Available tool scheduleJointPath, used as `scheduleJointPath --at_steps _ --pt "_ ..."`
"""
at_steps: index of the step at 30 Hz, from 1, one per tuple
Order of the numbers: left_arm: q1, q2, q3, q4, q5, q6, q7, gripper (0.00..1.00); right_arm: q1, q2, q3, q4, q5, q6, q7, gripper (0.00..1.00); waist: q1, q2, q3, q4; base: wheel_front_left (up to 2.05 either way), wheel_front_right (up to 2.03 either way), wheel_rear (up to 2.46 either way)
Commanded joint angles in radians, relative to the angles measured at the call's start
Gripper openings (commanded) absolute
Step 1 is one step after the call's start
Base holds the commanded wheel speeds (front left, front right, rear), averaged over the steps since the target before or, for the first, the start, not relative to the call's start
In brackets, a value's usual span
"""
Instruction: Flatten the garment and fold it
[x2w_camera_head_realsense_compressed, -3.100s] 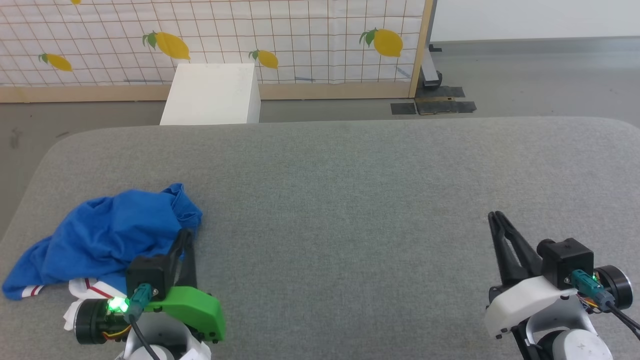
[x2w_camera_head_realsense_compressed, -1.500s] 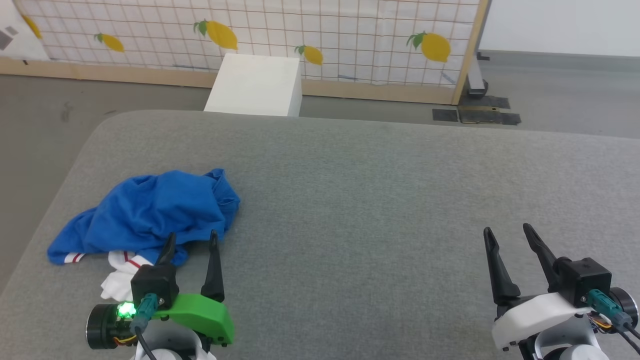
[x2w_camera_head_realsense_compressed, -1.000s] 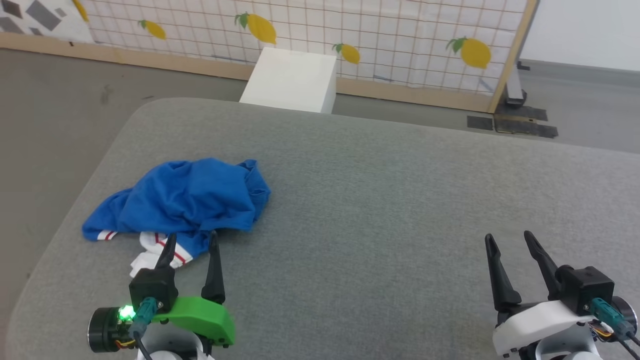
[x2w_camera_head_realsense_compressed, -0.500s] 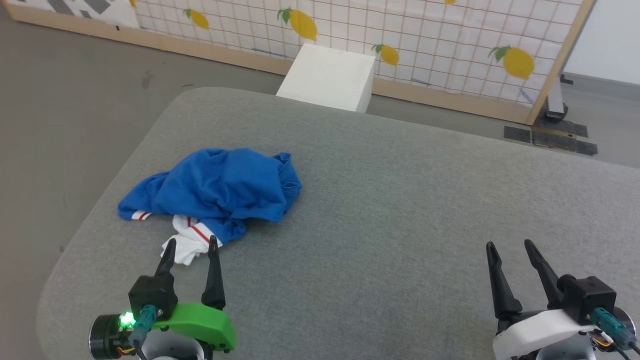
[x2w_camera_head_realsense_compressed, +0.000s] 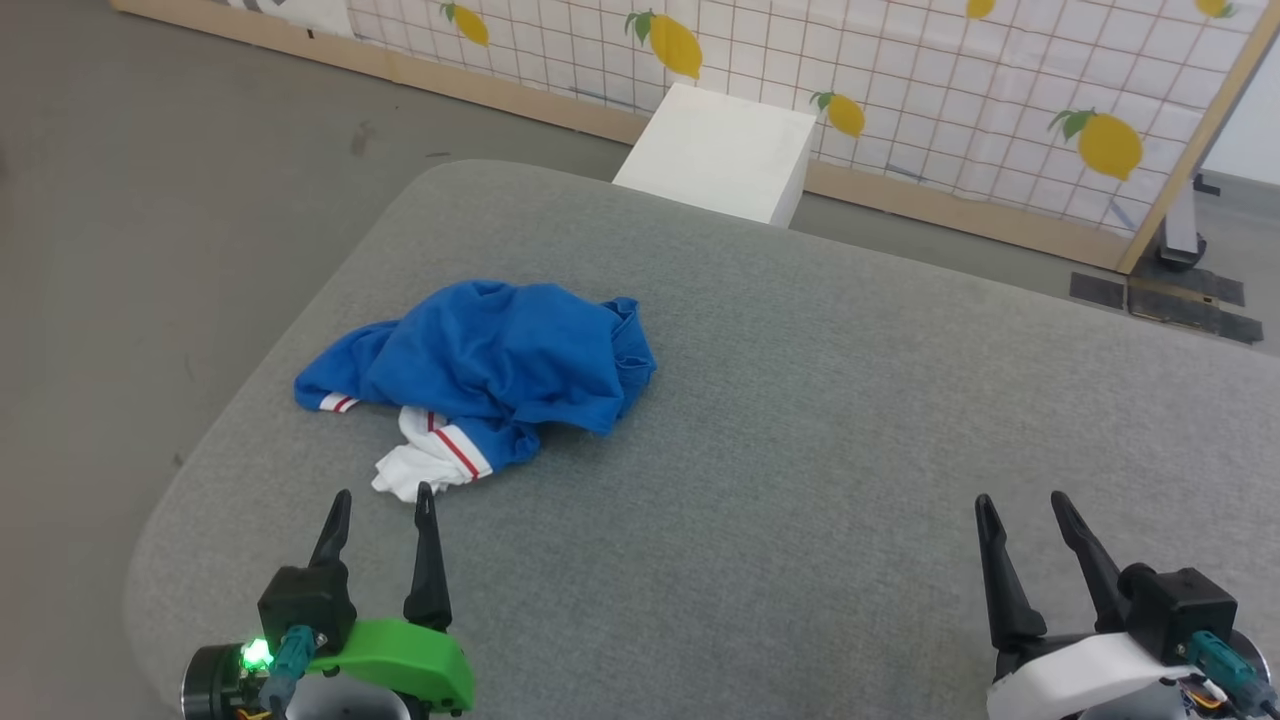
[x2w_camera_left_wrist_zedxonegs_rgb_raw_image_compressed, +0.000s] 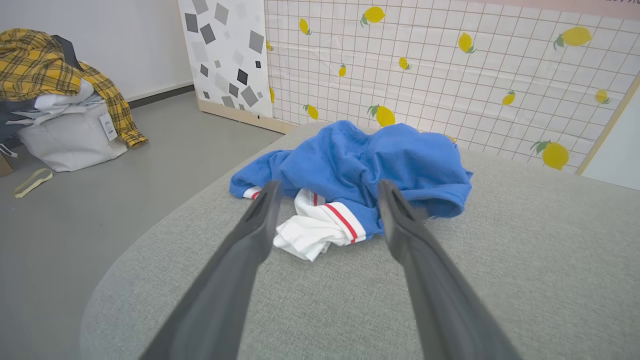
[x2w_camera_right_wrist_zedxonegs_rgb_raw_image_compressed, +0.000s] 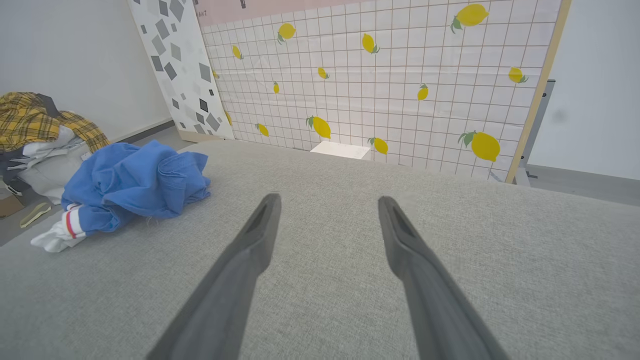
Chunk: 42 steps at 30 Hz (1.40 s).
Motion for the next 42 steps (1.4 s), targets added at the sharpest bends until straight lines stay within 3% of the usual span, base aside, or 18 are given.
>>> scheduleJointPath --at_steps 1,13,19,26,32,37,42 --pt "0.016 -0.003 -0.002 0.004 -0.017 0.01 -0.01 1.0 0.016 0.001 -0.001 0.005 0.01 -0.001 -0.011 1.0 0.0 0.0 0.003 0.009 0.0 0.0 0.0" --pt "0.017 -0.003 -0.017 0.017 -0.038 0.029 -0.035 1.0 0.024 0.002 0.0 0.02 0.023 -0.001 -0.036 1.0 0.0 0.0 0.013 0.047 0.0 0.0 0.0" --pt "-0.042 -0.003 -0.031 0.067 -0.062 0.008 -0.047 1.0 0.026 0.002 0.001 0.021 0.025 -0.001 -0.048 1.0 0.0 0.0 0.026 0.064 0.0 0.0 0.0" --pt "-0.275 0.008 -0.029 0.197 -0.125 -0.046 -0.017 1.0 0.023 0.002 -0.001 0.013 0.006 -0.002 -0.051 1.0 0.0 0.0 0.068 0.064 0.0 0.0 0.0" --pt "-0.528 0.015 -0.003 0.411 -0.224 -0.072 0.148 1.0 0.012 0.002 -0.007 -0.023 -0.02 -0.002 -0.027 1.0 0.0 0.0 0.13 0.019 0.0 0.0 0.0" --pt "-0.702 0.023 0.025 0.619 -0.294 -0.028 0.36 1.0 0.013 0.002 -0.012 -0.055 -0.035 -0.002 -0.009 1.0 0.0 0.0 0.181 -0.041 0.0 0.0 0.0" --pt "-0.777 0.046 0.029 0.75 -0.304 0.023 0.519 1.0 0.006 0.002 -0.018 -0.087 -0.044 -0.002 0.008 1.0 0.0 0.0 0.226 -0.101 0.0 0.0 0.0"
